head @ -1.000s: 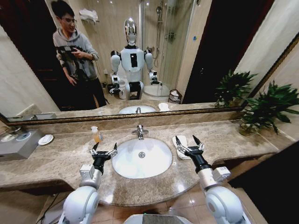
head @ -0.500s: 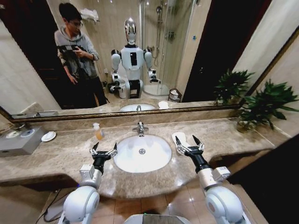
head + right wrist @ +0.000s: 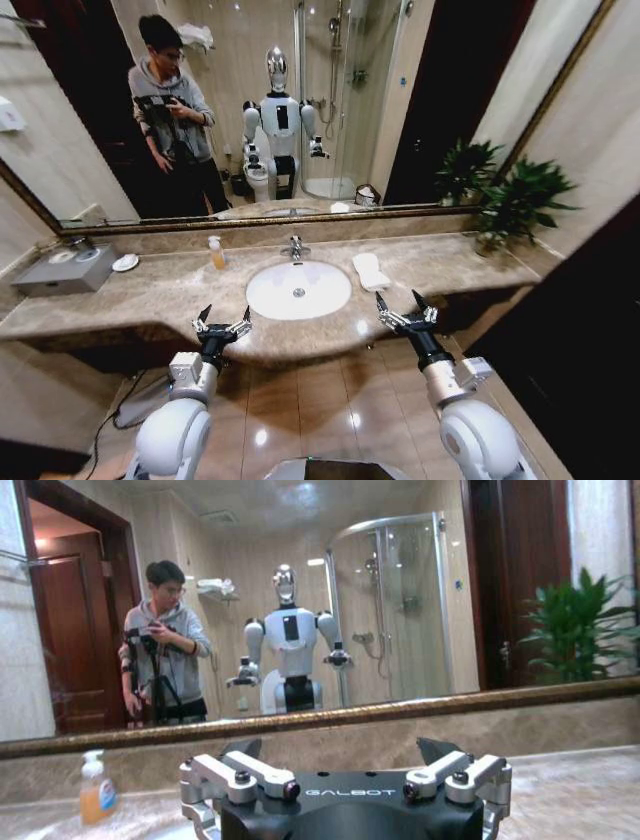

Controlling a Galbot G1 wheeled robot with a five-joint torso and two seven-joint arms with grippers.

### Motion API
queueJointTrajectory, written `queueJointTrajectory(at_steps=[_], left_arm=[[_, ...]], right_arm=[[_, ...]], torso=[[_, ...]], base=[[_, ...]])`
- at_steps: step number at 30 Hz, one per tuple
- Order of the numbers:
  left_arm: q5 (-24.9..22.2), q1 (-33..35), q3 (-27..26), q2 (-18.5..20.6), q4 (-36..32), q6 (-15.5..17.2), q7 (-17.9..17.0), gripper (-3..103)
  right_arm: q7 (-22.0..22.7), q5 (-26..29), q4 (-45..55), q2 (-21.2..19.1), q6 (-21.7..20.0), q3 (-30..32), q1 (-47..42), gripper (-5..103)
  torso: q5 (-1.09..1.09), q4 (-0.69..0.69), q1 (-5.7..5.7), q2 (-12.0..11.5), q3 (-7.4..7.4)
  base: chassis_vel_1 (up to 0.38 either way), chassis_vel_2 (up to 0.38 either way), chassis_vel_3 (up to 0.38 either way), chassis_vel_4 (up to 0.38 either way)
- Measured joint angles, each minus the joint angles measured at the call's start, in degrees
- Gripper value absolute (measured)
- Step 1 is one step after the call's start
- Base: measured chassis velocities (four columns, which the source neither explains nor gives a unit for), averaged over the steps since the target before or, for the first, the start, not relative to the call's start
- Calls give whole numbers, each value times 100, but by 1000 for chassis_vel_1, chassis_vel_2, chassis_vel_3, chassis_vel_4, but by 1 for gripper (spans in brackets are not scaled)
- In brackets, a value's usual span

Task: Pick up the towel from the sink counter and wipe the mirror surface.

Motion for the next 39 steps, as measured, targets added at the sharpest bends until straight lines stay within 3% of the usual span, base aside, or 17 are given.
queueJointTrajectory(at_steps=[2, 4, 7, 10, 24, 39], left_arm=[[0, 0, 0, 0, 0, 0, 0, 100], [0, 0, 0, 0, 0, 0, 0, 100], [0, 0, 2, -2, 0, 0, 1, 100], [0, 1, 2, -2, 0, 0, 1, 100], [0, -2, 0, 0, 0, 0, 1, 100], [0, 0, 1, -1, 0, 0, 0, 100]], right_arm=[[0, 0, -1, 0, 0, 0, 1, 100], [1, 0, 0, 0, 0, 0, 0, 100], [1, 0, -1, -1, 0, 1, 0, 100], [2, 0, -1, -1, 0, 2, -1, 100], [1, 0, -1, -1, 0, 0, 3, 100], [1, 0, 1, -1, 0, 1, 1, 100]], torso=[[8, 0, 1, 0, 0], [0, -1, 0, 1, 0], [10, -1, -1, 1, 0], [6, -1, -2, 2, -1], [6, -1, 7, -4, 2], [4, 1, 3, -2, 1]], base=[[59, -481, -49, 490], [-6, -478, -9, 482], [-28, -441, 3, 419], [-30, -287, 44, 262], [20, 29, -7, -12], [156, -178, -191, 188]])
